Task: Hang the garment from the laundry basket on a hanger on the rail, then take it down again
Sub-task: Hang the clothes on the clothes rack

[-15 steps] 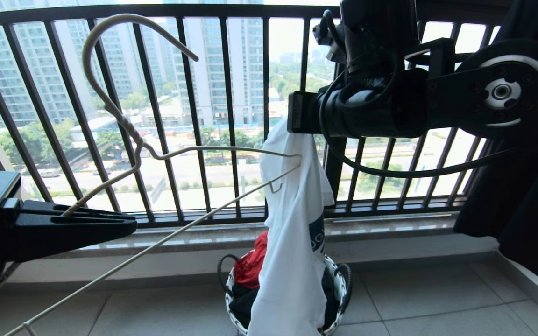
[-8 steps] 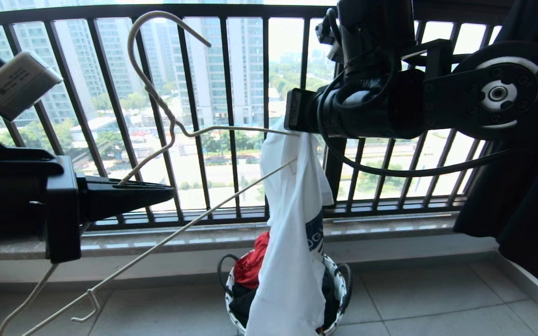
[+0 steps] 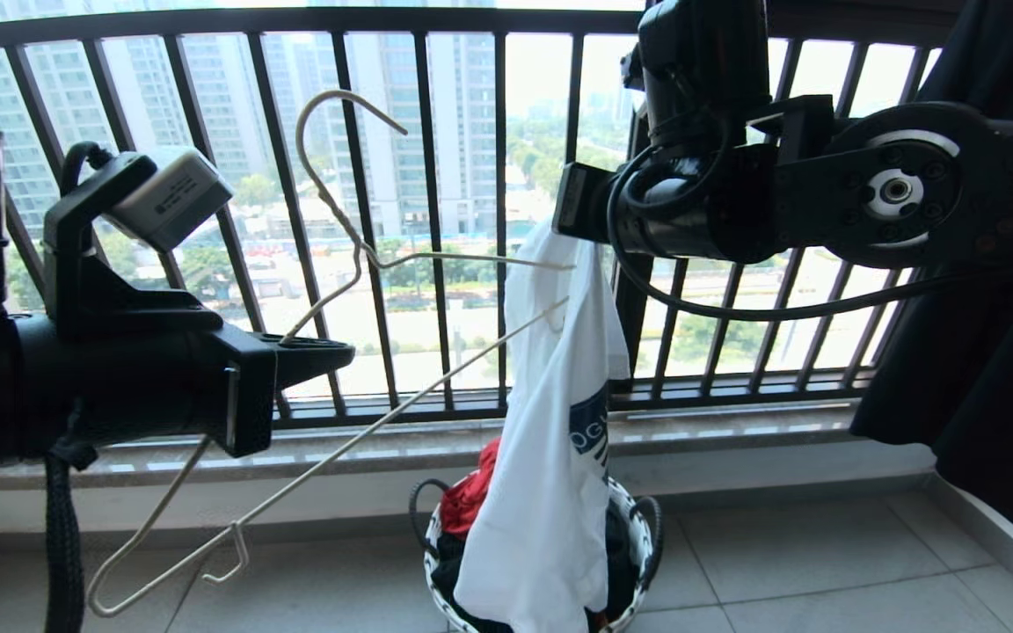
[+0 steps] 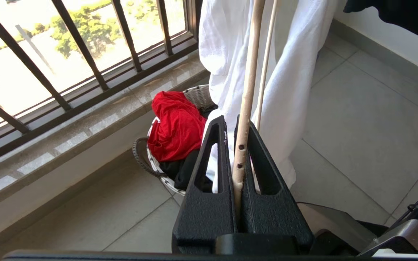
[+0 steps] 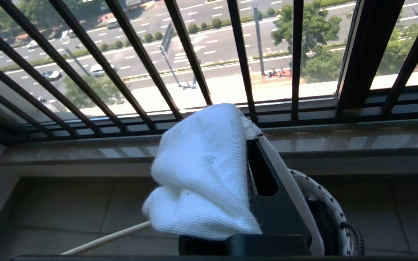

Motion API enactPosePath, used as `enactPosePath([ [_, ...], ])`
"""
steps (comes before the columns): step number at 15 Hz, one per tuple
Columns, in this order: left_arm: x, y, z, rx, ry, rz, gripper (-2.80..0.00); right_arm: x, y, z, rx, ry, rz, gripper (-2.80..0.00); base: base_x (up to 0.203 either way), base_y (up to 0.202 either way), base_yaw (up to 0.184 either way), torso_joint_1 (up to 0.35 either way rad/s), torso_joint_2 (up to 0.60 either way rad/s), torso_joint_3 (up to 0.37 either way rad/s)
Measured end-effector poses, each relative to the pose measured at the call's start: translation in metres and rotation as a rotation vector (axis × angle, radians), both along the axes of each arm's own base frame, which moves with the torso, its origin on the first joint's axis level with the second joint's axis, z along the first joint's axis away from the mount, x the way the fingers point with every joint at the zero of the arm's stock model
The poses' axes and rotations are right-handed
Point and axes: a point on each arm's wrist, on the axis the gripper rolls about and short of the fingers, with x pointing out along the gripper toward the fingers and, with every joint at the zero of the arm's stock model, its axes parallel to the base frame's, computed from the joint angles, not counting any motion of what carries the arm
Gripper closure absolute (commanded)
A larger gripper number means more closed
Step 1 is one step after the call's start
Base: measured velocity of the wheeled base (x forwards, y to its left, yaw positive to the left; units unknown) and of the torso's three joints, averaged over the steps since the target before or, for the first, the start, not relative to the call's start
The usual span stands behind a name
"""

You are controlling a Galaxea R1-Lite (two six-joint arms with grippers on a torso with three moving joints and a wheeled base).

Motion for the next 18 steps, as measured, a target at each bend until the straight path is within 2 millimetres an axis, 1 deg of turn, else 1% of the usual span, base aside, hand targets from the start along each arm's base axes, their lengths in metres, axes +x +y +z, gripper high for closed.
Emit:
enactPosePath([
  [2,0.000,0.001,0.001,0.006,-0.011,0.029,0.00,0.004,-0.005,-0.003,-0.007,0.011,-0.016,0.00,0.000,0.000,0.000,0.000,0.00,0.000],
  [5,0.001,0.002,0.004,0.018,-0.028,0.098,0.00,0.005,-0.006,-0.007,-0.015,0.021,-0.019,0.00,0.000,0.000,0.000,0.000,0.00,0.000],
  [9,0.003,0.001,0.004,0.022,-0.029,0.107,0.00,0.005,-0.004,-0.007,-0.016,0.022,-0.014,0.00,0.000,0.000,0.000,0.000,0.00,0.000],
  [11,0.006,0.000,0.002,0.029,-0.020,0.110,0.00,0.001,0.001,-0.008,-0.017,0.023,0.004,0.00,0.000,0.000,0.000,0.000,0.00,0.000],
  [14,0.013,-0.003,0.001,0.028,-0.034,0.133,0.00,-0.014,0.019,-0.007,-0.018,0.021,0.064,0.00,0.000,0.000,0.000,0.000,0.00,0.000],
  [16,0.019,-0.005,0.002,0.020,-0.084,0.209,0.00,-0.024,0.029,-0.008,-0.018,0.029,0.097,0.00,0.000,0.000,0.000,0.000,0.00,0.000],
  [18,0.024,-0.007,0.002,0.018,-0.113,0.257,0.00,-0.029,0.033,-0.009,-0.011,0.045,0.111,0.00,0.000,0.000,0.000,0.000,0.00,0.000],
])
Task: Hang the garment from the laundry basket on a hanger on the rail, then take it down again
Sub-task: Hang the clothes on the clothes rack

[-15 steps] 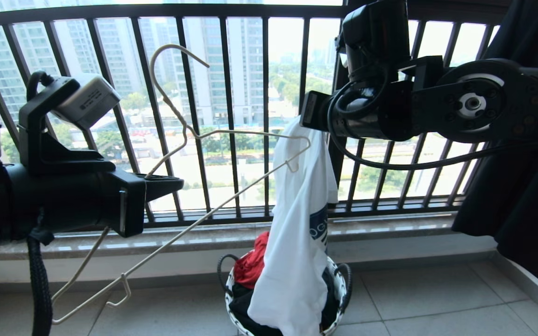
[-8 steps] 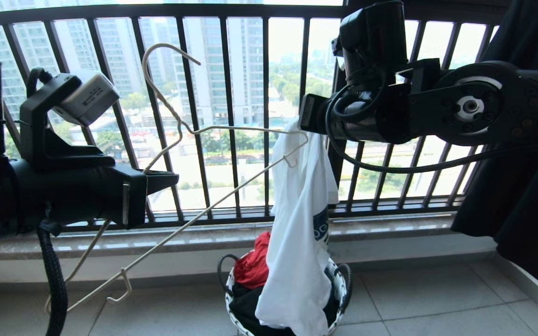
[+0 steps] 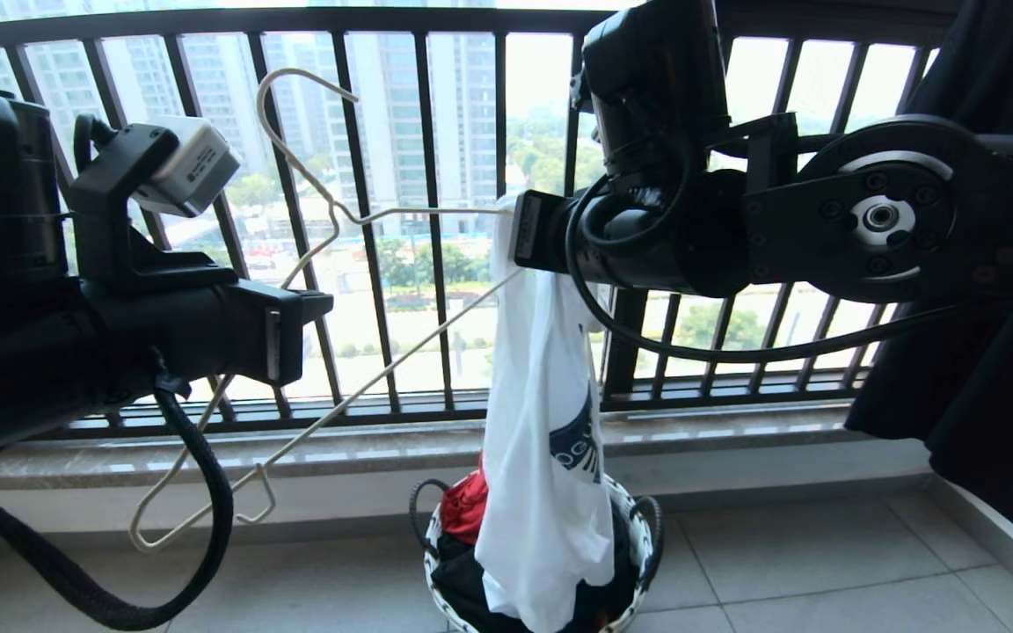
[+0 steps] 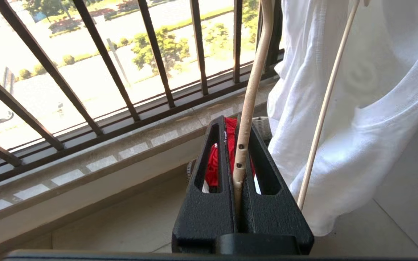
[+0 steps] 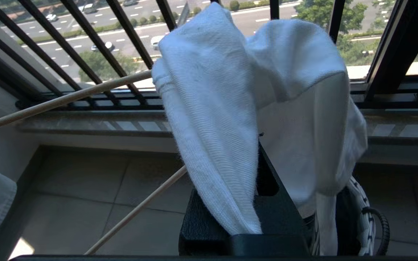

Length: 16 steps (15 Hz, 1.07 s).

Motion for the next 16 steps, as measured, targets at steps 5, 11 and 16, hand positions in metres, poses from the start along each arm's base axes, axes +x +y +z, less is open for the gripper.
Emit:
enactPosePath([
  [5,0.010,-0.006,-0.010,0.020,0.036,0.000,0.00,-0.024,0.022,0.002,-0.002,-0.002,0.092,0.00,0.000,0.000,0.000,0.000,0.00,0.000],
  [11,0.006,-0.028,-0.024,-0.003,0.005,-0.098,0.00,-0.039,0.040,0.006,-0.078,-0.084,0.202,0.00,0.000,0.000,0.000,0.000,0.00,0.000],
  [16,0.019,-0.041,-0.031,-0.076,-0.009,-0.109,0.00,-0.052,0.042,0.009,-0.106,-0.103,0.238,0.00,0.000,0.000,0.000,0.000,0.00,0.000],
])
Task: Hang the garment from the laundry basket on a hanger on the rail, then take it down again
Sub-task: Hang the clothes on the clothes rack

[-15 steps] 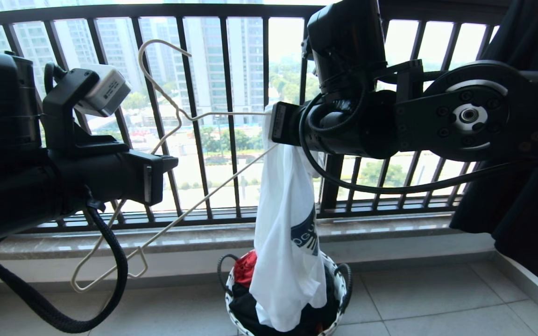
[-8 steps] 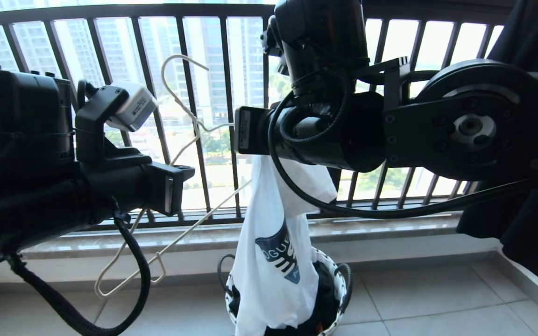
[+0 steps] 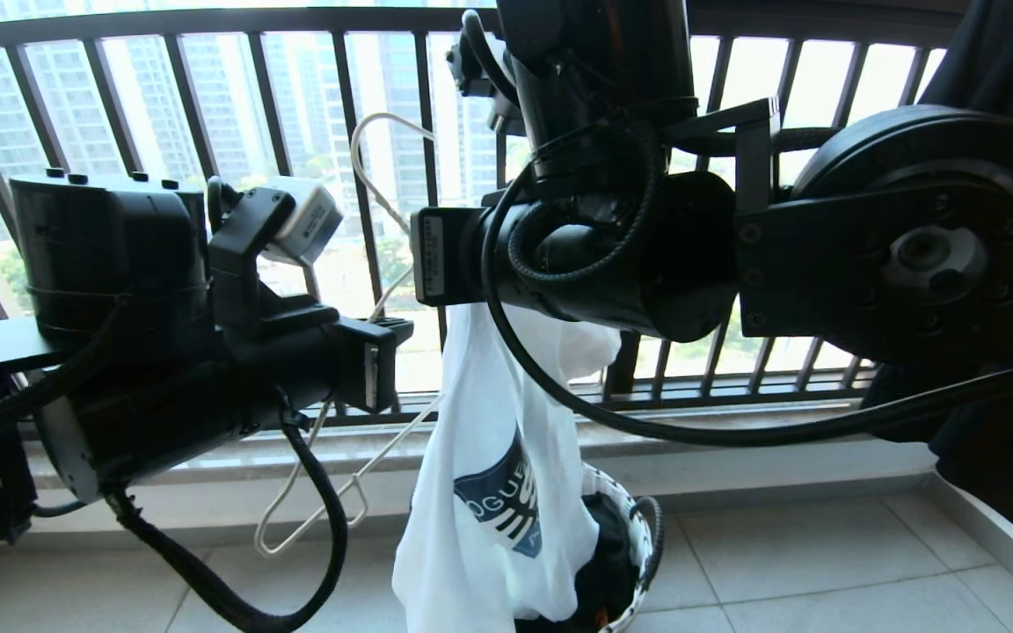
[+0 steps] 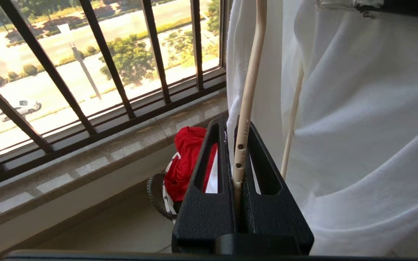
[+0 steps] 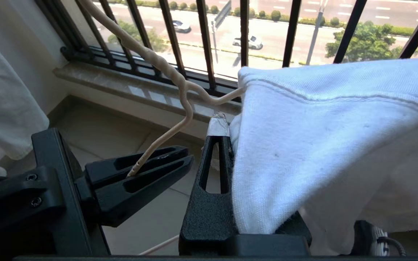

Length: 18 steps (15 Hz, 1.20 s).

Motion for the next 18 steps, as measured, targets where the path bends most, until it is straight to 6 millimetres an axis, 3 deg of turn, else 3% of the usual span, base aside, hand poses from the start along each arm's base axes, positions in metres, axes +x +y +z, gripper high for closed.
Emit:
enactPosePath([
  [5,0.010,-0.007,-0.002,-0.099,-0.053,0.003,0.00,-0.008,-0.003,-0.001,-0.054,-0.022,0.014,0.00,0.000,0.000,0.000,0.000,0.00,0.000],
  [11,0.033,-0.023,-0.015,-0.264,-0.280,-0.004,0.00,-0.009,-0.003,0.003,-0.092,-0.084,-0.006,0.00,0.000,0.000,0.000,0.000,0.00,0.000],
  [18,0.038,-0.026,-0.026,-0.248,-0.258,-0.004,0.00,-0.010,0.000,0.004,-0.125,-0.133,0.010,0.00,0.000,0.000,0.000,0.000,0.00,0.000],
])
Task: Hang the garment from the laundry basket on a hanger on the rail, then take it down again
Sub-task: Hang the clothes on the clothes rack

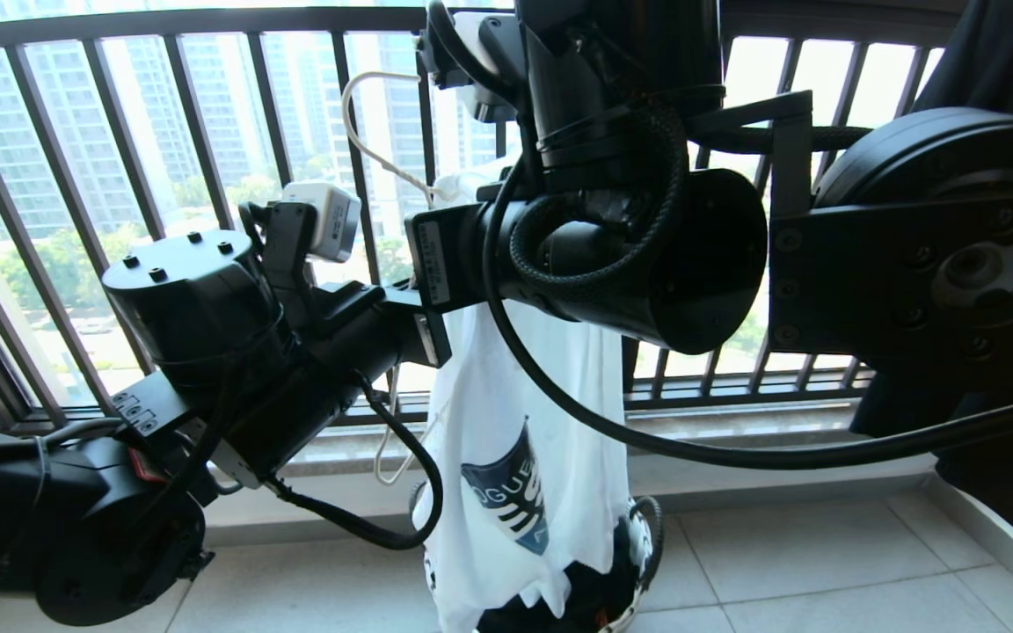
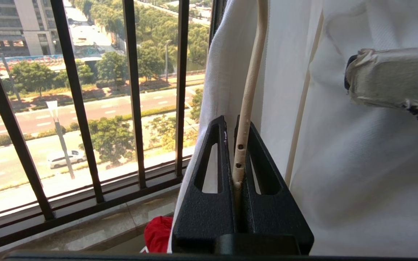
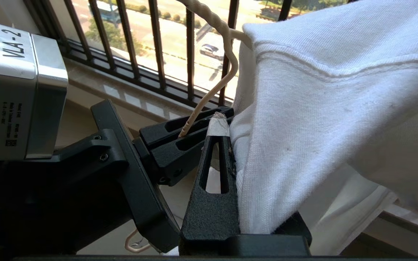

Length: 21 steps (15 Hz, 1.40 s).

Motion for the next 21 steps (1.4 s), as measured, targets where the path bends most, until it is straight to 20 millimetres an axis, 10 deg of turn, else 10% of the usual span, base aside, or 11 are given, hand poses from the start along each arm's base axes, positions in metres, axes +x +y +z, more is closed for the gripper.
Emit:
enactPosePath([
  [21,-0.024,0.013,0.008,-0.014,-0.065,-0.146,0.00,0.010,-0.001,-0.004,-0.073,-0.058,-0.042,0.00,0.000,0.000,0.000,0.000,0.00,0.000],
])
